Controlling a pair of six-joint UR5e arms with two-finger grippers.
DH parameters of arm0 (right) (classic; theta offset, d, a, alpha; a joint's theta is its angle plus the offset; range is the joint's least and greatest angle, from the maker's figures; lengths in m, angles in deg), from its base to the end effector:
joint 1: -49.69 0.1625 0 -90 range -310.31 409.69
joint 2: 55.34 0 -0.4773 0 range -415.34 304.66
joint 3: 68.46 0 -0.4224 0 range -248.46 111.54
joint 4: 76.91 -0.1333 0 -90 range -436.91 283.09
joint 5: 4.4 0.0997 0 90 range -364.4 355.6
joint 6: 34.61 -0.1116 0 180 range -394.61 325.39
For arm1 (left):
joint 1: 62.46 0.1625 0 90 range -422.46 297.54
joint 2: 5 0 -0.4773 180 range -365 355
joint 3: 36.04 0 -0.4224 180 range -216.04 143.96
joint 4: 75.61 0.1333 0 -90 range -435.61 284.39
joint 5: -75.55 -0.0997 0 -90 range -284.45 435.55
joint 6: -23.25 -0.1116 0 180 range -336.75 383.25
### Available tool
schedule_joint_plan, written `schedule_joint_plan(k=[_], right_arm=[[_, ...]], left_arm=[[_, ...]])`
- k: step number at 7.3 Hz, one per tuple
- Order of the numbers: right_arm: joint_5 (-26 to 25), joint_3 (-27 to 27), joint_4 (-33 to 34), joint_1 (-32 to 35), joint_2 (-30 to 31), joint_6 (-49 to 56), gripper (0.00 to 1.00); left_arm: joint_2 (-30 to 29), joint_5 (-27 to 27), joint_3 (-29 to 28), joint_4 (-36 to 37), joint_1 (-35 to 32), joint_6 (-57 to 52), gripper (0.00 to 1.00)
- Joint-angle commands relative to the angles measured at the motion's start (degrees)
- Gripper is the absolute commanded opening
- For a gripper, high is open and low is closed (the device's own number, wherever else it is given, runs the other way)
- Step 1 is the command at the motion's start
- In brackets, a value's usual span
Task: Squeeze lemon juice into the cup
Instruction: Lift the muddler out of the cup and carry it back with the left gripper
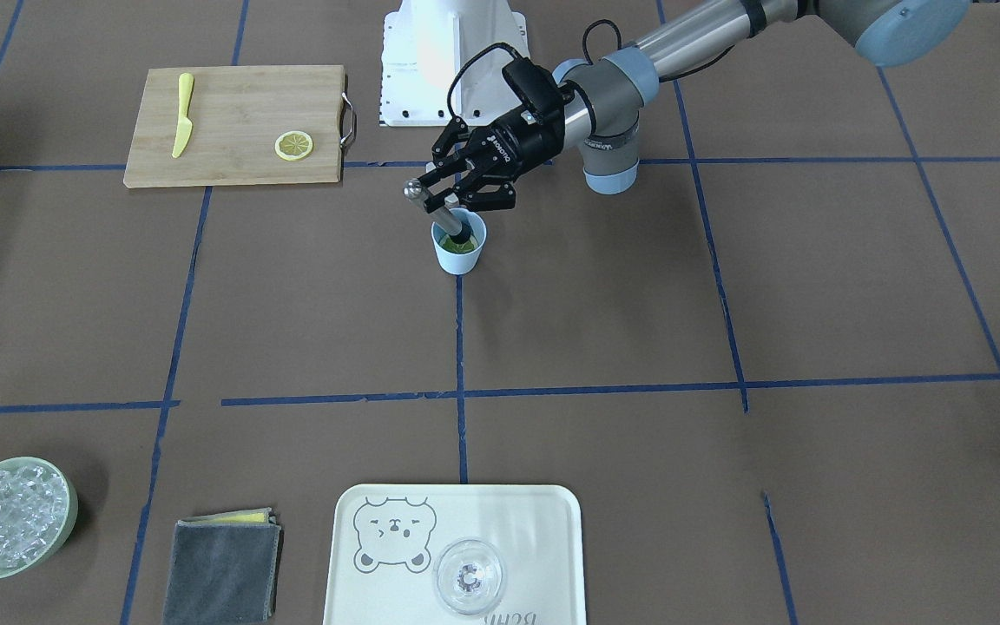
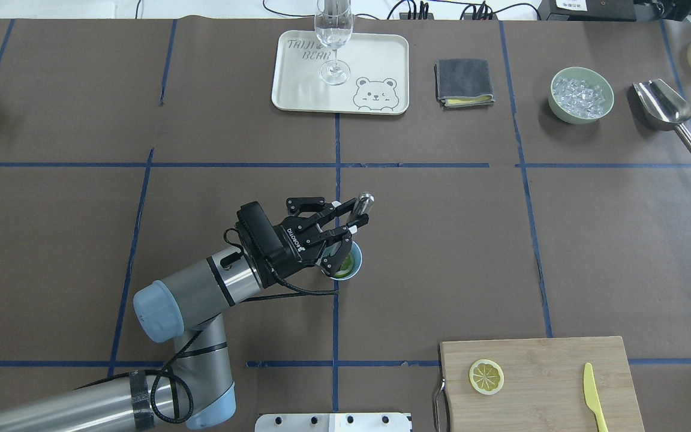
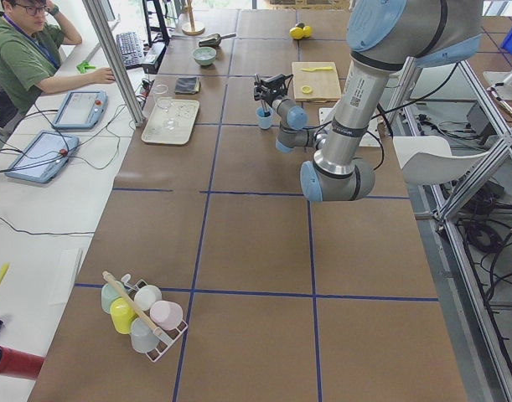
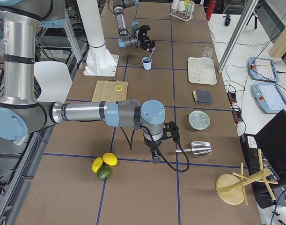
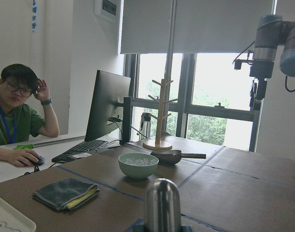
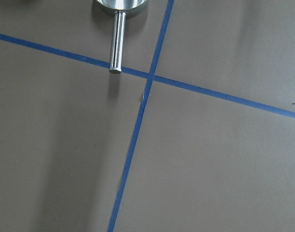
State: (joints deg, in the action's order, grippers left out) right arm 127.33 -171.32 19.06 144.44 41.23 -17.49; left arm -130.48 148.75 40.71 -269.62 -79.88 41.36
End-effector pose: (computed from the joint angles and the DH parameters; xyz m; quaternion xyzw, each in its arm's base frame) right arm 0.0974 -0.4589 0.6731 0.0701 -0.3492 -0.1017 0.9289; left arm 0.6138 -0.3661 0.2478 0.6672 0.5813 0.0888 0.4573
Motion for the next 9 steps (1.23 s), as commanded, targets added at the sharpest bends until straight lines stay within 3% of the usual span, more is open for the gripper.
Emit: schedule_joint_plan(k=[1, 3, 5, 7, 9], right_arm=[[-0.07, 0.72, -0.09, 0.0, -0.41, 0.01, 1.0], [-0.07, 1.43, -0.09, 0.0, -0.77, 0.01, 1.0], [-0.07, 1.52, -0.18, 0.0, -0.77, 0.1, 1.0], [-0.07, 1.7, -0.18, 0.0, -0.77, 0.1, 1.0], [-0.15, 1.7, -0.18, 0.0, -0.77, 0.19, 1.0]], left_arm=[[-0.03, 0.19, 3.39, 0.21, -2.34, 0.17, 0.0], [0.58, 0.71, 7.08, 2.22, -5.51, 0.87, 0.0], [2.24, 0.71, 11.64, 11.93, -8.67, 6.82, 0.0], [4.88, 2.11, 21.29, 36.89, -11.14, 14.99, 0.0], [8.64, 10.24, 27.64, 57.33, -15.17, 21.48, 0.0]])
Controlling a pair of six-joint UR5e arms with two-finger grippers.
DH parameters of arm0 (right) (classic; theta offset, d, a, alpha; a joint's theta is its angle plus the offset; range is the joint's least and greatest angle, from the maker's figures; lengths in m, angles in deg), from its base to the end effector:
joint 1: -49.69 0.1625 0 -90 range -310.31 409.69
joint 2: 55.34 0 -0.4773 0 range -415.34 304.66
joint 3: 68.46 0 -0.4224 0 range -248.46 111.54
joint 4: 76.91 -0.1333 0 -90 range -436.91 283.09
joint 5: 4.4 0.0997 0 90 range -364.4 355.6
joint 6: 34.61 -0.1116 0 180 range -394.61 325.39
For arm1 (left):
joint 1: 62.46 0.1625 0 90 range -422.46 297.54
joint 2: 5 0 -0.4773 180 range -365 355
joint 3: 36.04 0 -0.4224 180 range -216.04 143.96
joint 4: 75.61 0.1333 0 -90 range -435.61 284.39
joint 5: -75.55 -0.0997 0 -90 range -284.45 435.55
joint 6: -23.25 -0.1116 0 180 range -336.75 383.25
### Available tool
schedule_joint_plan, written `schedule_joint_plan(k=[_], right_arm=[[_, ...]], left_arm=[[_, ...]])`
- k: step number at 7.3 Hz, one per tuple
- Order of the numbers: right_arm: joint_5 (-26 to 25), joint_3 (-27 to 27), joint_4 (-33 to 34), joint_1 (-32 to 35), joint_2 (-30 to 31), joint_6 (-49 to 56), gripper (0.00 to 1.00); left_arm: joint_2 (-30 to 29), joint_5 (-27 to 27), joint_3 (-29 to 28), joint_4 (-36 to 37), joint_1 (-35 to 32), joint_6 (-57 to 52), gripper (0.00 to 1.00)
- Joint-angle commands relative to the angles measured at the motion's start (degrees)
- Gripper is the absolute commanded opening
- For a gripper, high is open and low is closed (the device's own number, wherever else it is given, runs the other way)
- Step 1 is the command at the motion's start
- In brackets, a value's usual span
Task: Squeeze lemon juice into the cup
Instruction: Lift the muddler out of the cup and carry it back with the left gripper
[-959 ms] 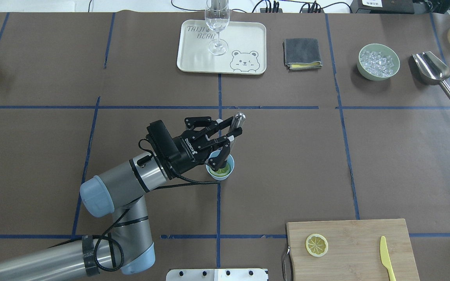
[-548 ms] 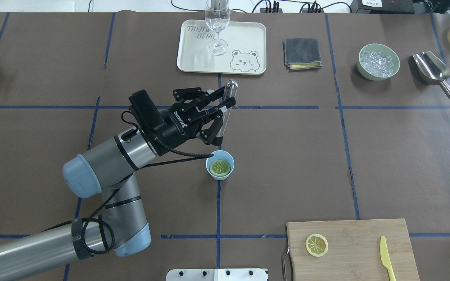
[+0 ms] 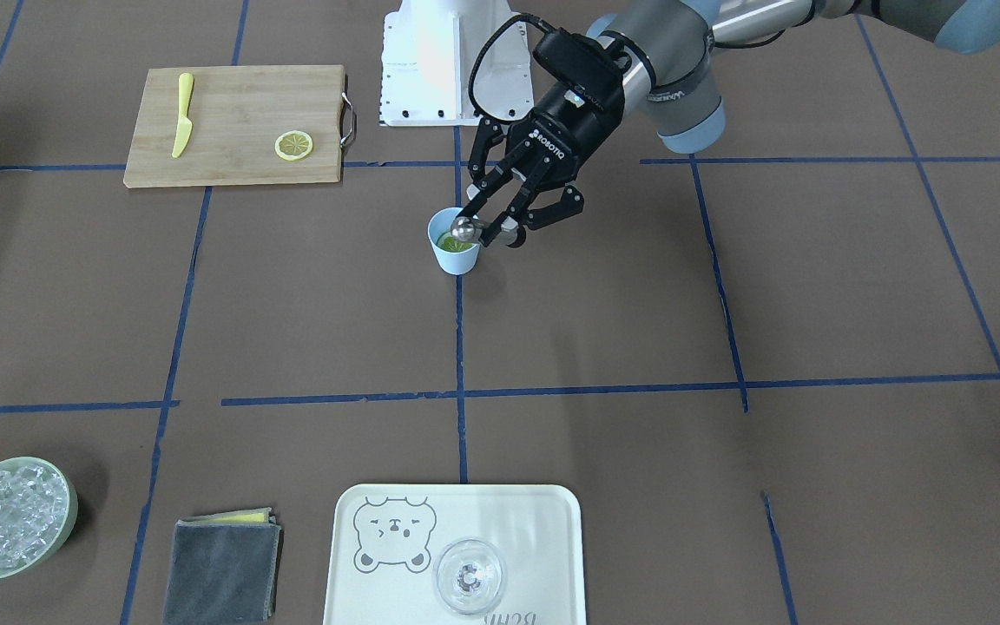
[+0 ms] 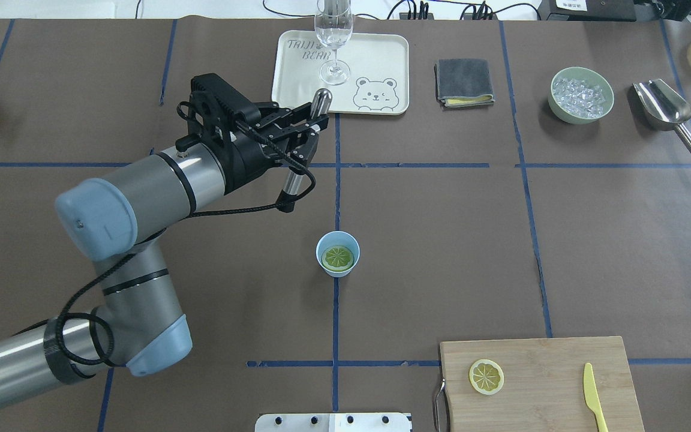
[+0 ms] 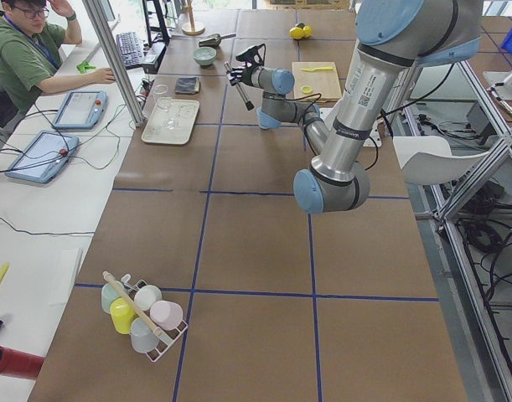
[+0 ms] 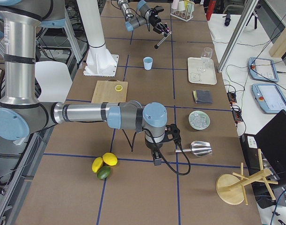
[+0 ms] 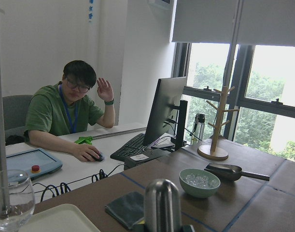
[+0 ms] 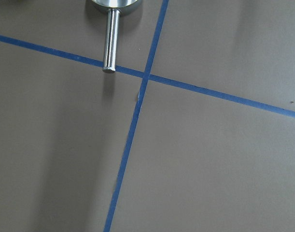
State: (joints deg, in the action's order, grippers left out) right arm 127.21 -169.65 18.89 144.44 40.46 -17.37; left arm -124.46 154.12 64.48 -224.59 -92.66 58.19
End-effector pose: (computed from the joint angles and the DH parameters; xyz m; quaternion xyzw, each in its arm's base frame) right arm 0.0980 -0.4649 0.6818 0.0645 -0.3493 -0.1004 0.9294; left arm 0.4844 -0.4618 0.1912 0.5599 0.5127 0.0652 0.6476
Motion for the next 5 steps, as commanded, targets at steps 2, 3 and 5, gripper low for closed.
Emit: schedule_joint_plan(k=[2, 3, 5], right_arm=[[-0.03, 0.37, -0.09, -0.09, 0.0, 0.07, 1.0], [0.06, 0.63, -0.09, -0.09, 0.0, 0.07, 1.0], [0.06, 0.72, -0.09, -0.09, 0.17, 0.07, 1.0]], left_arm=[[4.85, 25.05, 6.61, 34.94, -13.59, 8.91, 0.0], [4.68, 25.67, 6.44, 44.29, -14.52, 9.18, 0.0], [8.51, 25.67, 5.92, 50.34, -15.41, 12.76, 0.0]])
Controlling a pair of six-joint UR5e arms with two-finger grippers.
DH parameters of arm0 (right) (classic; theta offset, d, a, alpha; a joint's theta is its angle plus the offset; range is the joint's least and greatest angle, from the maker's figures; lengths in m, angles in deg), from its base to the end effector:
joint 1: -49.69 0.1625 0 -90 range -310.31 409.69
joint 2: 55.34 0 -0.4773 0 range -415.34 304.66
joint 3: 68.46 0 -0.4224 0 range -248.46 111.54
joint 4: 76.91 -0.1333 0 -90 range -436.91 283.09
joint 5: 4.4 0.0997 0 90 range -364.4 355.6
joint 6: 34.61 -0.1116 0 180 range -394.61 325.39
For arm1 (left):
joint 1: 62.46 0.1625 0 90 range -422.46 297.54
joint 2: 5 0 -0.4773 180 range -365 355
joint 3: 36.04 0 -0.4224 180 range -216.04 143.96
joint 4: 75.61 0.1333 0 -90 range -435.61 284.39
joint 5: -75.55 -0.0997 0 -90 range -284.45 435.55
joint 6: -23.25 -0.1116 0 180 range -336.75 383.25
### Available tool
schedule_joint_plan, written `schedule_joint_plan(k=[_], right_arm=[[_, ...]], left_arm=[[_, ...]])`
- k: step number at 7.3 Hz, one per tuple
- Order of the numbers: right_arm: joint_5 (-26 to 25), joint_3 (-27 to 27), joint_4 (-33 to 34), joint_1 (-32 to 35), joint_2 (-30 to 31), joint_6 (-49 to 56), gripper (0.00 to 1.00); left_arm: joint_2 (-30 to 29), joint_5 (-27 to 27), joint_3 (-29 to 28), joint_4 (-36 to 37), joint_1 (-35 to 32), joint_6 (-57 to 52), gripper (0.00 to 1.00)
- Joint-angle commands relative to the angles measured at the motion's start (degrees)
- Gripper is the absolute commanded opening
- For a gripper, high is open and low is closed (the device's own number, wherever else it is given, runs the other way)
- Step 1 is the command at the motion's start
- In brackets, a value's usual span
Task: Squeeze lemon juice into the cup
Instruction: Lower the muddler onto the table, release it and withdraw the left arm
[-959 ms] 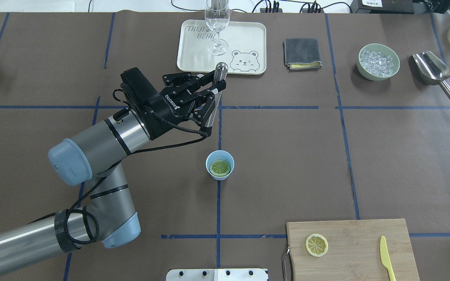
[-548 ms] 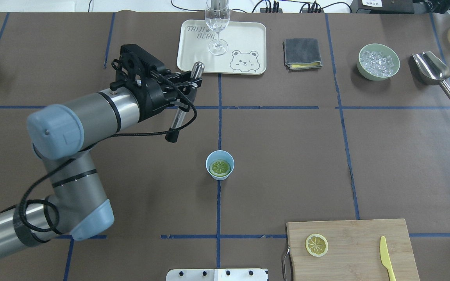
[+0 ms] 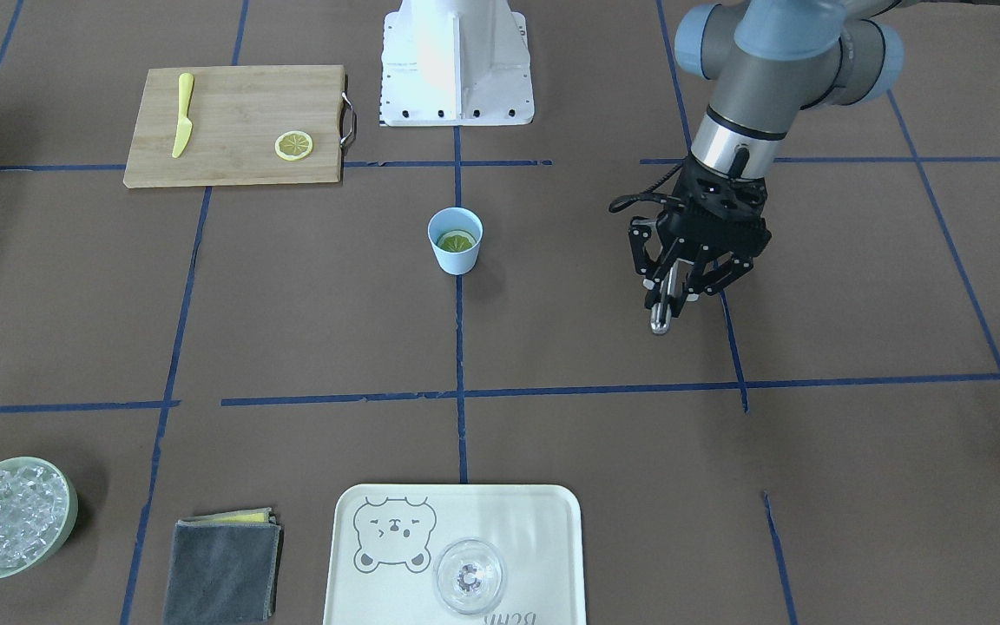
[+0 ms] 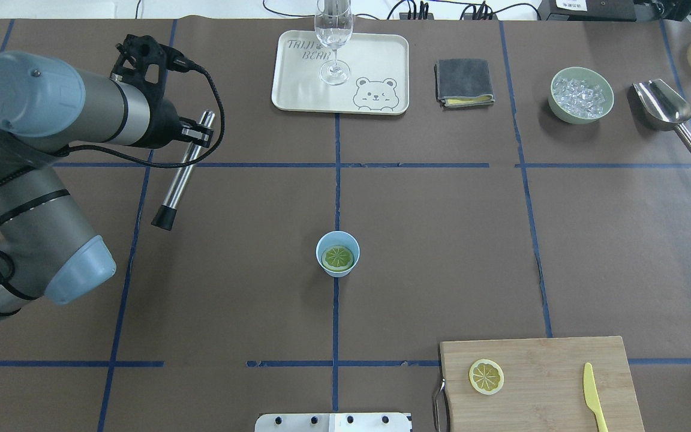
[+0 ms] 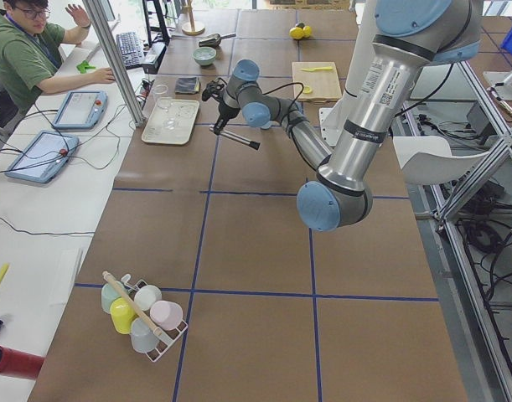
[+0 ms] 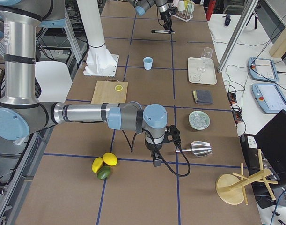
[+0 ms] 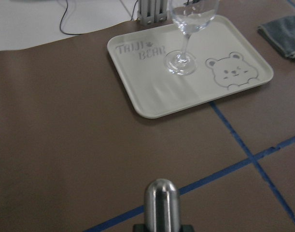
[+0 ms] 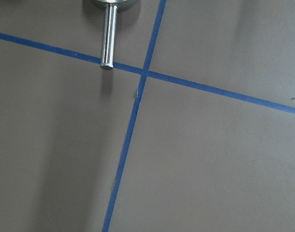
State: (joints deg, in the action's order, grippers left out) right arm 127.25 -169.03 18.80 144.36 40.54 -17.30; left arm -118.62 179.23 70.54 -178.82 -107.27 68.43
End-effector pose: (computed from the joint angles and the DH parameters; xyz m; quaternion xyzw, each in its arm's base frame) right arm 0.0972 -0.4639 0.6879 0.0596 -0.3506 -0.0997 0.9293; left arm 0.3931 -0.5412 0.3118 0.2390 0.3915 0.0536 0.8870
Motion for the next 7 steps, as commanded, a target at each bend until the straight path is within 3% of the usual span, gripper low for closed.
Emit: schedule_joint_plan(k=[1, 5, 7], right_arm=[[0.01, 0.02, 0.0, 0.0, 0.44, 0.0, 1.0], [0.19, 0.72, -3.58, 0.0, 0.7, 0.0, 1.0], [0.36, 2.91, -6.14, 0.08, 0.53, 0.0, 1.0]], left_arm=[[6.0, 0.65, -0.23, 4.77, -0.8, 3.16, 0.0], [15.33, 0.92, -1.72, 3.2, -0.81, 8.97, 0.0], [17.1, 0.3, -8.63, -8.94, -0.8, 4.86, 0.0]])
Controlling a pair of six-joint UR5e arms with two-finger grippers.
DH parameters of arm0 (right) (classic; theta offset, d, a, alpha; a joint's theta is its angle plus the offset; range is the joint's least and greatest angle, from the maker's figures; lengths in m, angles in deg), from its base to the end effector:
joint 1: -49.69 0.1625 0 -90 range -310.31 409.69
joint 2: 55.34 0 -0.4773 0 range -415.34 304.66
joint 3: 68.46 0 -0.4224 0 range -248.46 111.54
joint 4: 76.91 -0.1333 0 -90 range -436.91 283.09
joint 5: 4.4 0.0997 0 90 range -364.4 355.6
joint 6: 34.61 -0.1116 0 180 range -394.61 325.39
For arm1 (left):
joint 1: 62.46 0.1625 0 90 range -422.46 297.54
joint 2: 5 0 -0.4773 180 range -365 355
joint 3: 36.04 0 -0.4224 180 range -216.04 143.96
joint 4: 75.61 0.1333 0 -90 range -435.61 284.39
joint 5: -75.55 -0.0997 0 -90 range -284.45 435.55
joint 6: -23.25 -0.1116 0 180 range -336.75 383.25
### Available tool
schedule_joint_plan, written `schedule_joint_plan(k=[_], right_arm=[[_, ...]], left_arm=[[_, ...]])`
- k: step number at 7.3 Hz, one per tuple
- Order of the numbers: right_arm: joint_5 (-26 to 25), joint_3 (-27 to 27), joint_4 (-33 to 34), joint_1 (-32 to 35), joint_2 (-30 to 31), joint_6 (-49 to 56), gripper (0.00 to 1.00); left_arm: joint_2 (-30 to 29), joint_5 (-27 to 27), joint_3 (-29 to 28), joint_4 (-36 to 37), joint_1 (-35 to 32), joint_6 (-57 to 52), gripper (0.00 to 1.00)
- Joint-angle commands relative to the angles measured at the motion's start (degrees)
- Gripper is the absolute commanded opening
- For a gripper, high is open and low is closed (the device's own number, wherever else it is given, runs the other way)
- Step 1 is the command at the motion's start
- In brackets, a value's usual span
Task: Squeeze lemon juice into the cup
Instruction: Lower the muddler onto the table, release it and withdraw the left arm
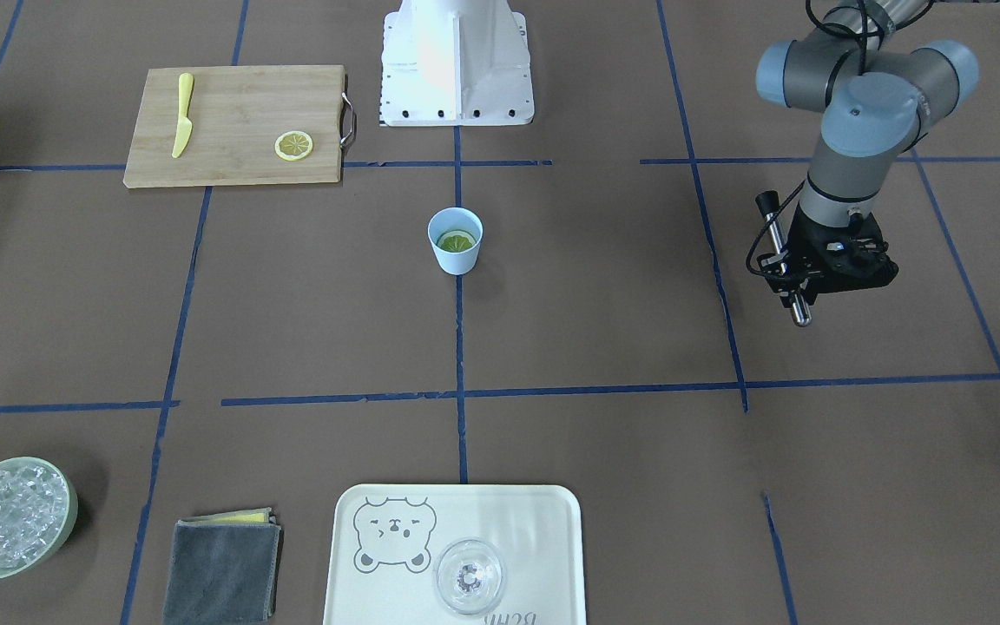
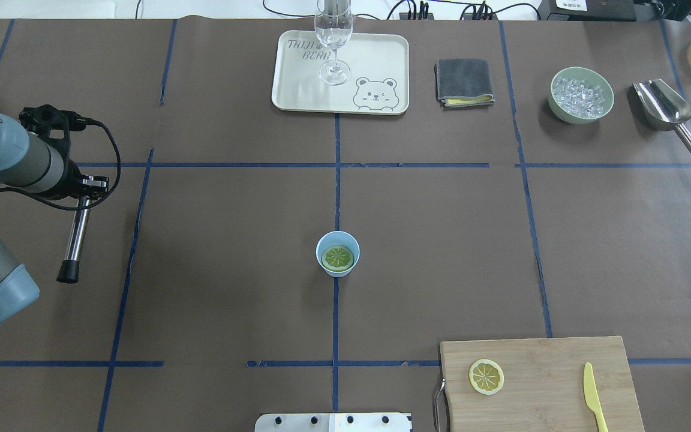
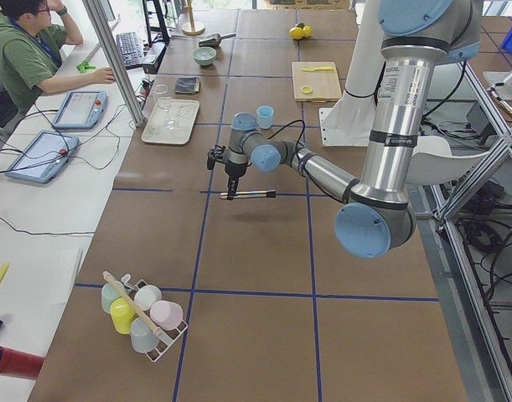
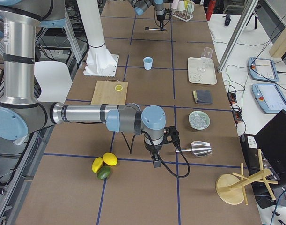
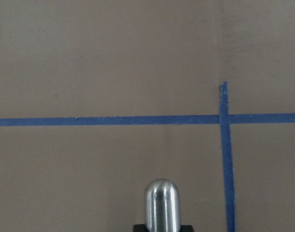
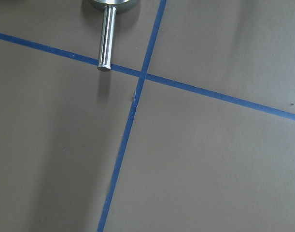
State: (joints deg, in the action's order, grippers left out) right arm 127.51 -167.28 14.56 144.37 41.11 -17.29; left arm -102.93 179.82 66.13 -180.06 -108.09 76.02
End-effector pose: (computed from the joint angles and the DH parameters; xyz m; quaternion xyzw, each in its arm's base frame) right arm 0.0969 -0.4631 0.7008 0.0754 -0.3497 -0.1056 0.9278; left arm 0.3481 -0.5072 0.5226 0.1061 0.2994 -0.0326 0.9477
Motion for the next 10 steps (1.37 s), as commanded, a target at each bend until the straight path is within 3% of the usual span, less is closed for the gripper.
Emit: schedule_joint_plan(k=[1, 5, 6, 7, 9, 10], right_arm=[[0.28, 1.17, -2.09, -0.02, 0.05, -0.01, 1.0], [0.46, 1.26, -2.09, -0.02, 0.06, -0.01, 1.0], [0.46, 1.26, -2.09, -0.02, 0.06, -0.01, 1.0], [0.46, 1.26, -2.09, -0.02, 0.06, -0.01, 1.0], [0.46, 1.35, -2.09, -0.02, 0.06, -0.01, 1.0], [0.37, 1.35, -2.09, -0.02, 0.06, -0.01, 1.0]], left_arm=[[1.77, -0.29, -7.39, -12.22, 0.19, -3.63, 0.0], [1.86, -0.29, -8.12, -12.36, 0.19, -3.64, 0.0], [1.86, -0.29, -8.21, -12.36, 0.27, -3.55, 0.08], [1.86, -0.38, -8.38, -12.36, 0.27, -3.12, 0.99], [1.68, -0.21, -7.51, -12.36, -0.16, -3.64, 1.0], [1.51, 0.49, -5.42, -12.1, -3.56, -3.99, 1.0]])
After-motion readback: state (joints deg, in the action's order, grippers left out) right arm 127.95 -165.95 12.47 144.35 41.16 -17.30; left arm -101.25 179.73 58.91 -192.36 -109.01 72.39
